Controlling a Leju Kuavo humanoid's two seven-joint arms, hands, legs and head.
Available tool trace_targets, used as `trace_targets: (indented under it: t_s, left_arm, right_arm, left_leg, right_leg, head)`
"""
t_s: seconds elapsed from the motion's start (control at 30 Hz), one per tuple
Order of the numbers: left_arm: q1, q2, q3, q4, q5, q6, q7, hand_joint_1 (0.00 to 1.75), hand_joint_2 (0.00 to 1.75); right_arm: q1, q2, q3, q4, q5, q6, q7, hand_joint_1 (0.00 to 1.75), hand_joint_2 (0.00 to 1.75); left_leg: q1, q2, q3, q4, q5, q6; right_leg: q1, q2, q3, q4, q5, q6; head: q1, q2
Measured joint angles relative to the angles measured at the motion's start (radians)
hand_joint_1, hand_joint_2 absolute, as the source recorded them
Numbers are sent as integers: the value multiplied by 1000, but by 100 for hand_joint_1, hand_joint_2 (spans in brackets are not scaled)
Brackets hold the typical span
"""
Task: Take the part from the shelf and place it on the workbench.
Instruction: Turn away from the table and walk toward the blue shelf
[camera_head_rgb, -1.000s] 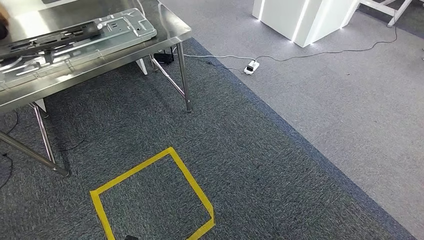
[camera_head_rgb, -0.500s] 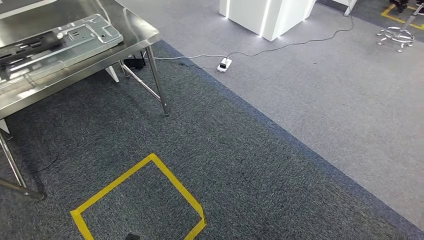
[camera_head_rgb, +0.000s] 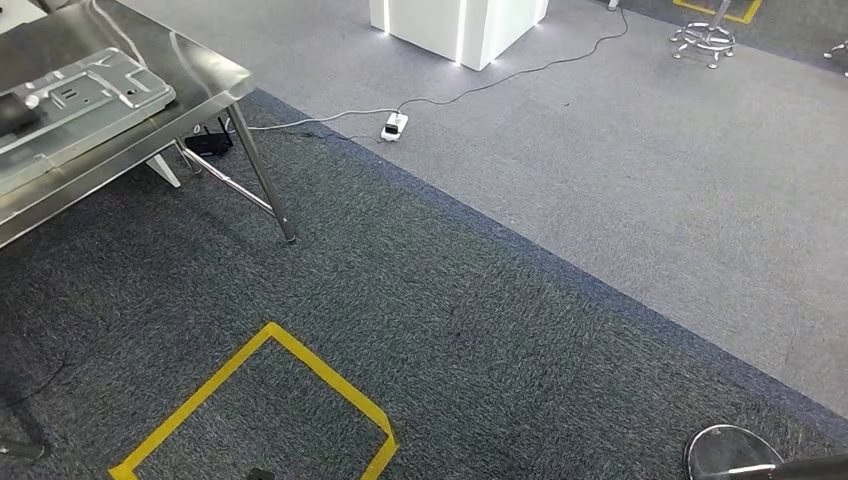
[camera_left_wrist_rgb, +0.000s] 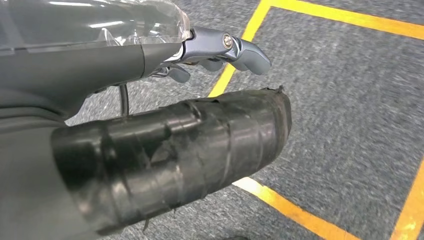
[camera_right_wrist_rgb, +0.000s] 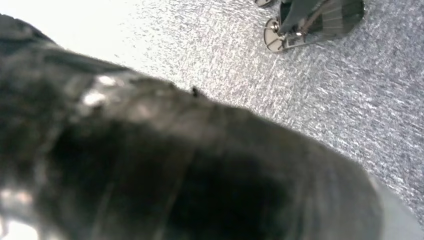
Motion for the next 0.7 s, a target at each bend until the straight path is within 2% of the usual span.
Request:
trace_targets:
  t_s: [0.07,0.1,0.13,0.2,0.23,0.27,0.3,0.33,0.37,0.43,0.47,0.5,0.57,0.6,0.63,0.7]
  left_arm:
    - [-3,0,0,0,-1,0,2,0,0]
    - [-3,0,0,0,-3,0,3,0,0]
    - [-3,0,0,0,-5,0,4,0,0]
    - [1,0,0,0,-8,0,7,0,0]
    - [3,0,0,0,-9,0,9,0,0]
    - [6,0,0,0,-10,0,10,0,0]
    - [8,0,0,0,-10,0,11,0,0]
    - [9,0,0,0,-11,0,11,0,0]
    - [9,0,0,0,-11,-1,11,0,0]
    - [10,1,0,0,-12,-1,11,0,0]
    - [10,1,0,0,-12,-1,10,0,0]
    - [9,2,0,0,-12,-2,10,0,0]
    - [8,1,0,0,-12,-2,9,0,0]
    - [7,1,0,0,-12,-2,9,0,0]
    - [7,1,0,0,-12,-2,9,0,0]
    - [9,2,0,0,-13,-3,8,0,0]
  right_arm:
    - [2,0,0,0,5,0,1,0,0]
    - [3,0,0,0,9,0,2,0,0]
    - [3,0,0,0,14,0,3,0,0]
    - [1,0,0,0,20,2,4,0,0]
    - [1,0,0,0,23,4,5,0,0]
    - [1,0,0,0,25,8,5,0,0]
    - [2,0,0,0,26,11,4,0,0]
    - [2,0,0,1,27,14,3,0,0]
    - [3,1,1,1,28,14,1,0,0]
    - [1,2,2,2,32,14,-5,0,0]
    - [1,3,2,2,34,14,-7,0,0]
    - [0,3,3,2,37,13,-7,0,0]
    - [3,5,6,3,41,13,-5,0,0]
    - [5,5,7,3,42,13,-4,0,0]
    - [5,6,7,4,42,13,-2,0,0]
    - [4,6,8,4,44,12,-1,0,0]
  left_leg:
    - [0,12,5,0,-5,-9]
    - [2,-4,2,14,-18,-14]
    - [4,-30,-11,46,-41,-19]
    - [10,-86,-63,162,-105,-26]
    - [10,-96,-94,226,-131,-28]
    - [11,-99,-116,269,-139,-28]
    - [11,-100,-124,279,-128,-28]
    - [11,-103,-113,249,-97,-26]
    - [11,-114,-88,187,-55,-23]
    - [12,-160,-38,63,2,-17]
    - [12,-178,-25,29,11,-14]
    - [11,-186,-21,17,10,-12]
    - [11,-166,-18,9,16,-4]
    - [13,-154,-15,2,20,3]
    - [15,-141,-12,-4,25,9]
    - [14,-113,-11,-11,29,17]
  right_leg:
    - [-4,23,-1,-6,6,-8]
    - [-7,34,0,-10,9,-14]
    - [-11,44,1,-15,12,-19]
    - [-12,66,0,-17,16,-26]
    - [-11,78,-1,-16,16,-27]
    - [-11,92,-1,-15,17,-28]
    - [-10,106,-1,-13,17,-28]
    - [-10,121,0,-11,16,-28]
    - [-11,135,0,-9,16,-27]
    - [-11,160,-3,-2,14,-21]
    - [-11,171,-7,1,14,-16]
    - [-13,181,-11,2,16,-9]
    - [-16,195,-16,1,19,4]
    - [-15,181,-19,8,14,9]
    - [-13,156,-30,30,-2,13]
    - [-12,97,-79,133,-63,20]
  head:
    - [0,0]
    - [0,0]
    - [0,0]
    - [-1,0]
    - [-1,0]
    - [-1,0]
    - [-1,0]
    - [-1,0]
    - [-1,0]
    - [-1,0]
    - [0,0]
    - [0,0]
    - [0,0]
    - [0,0]
    - [1,0]
    - [2,0]
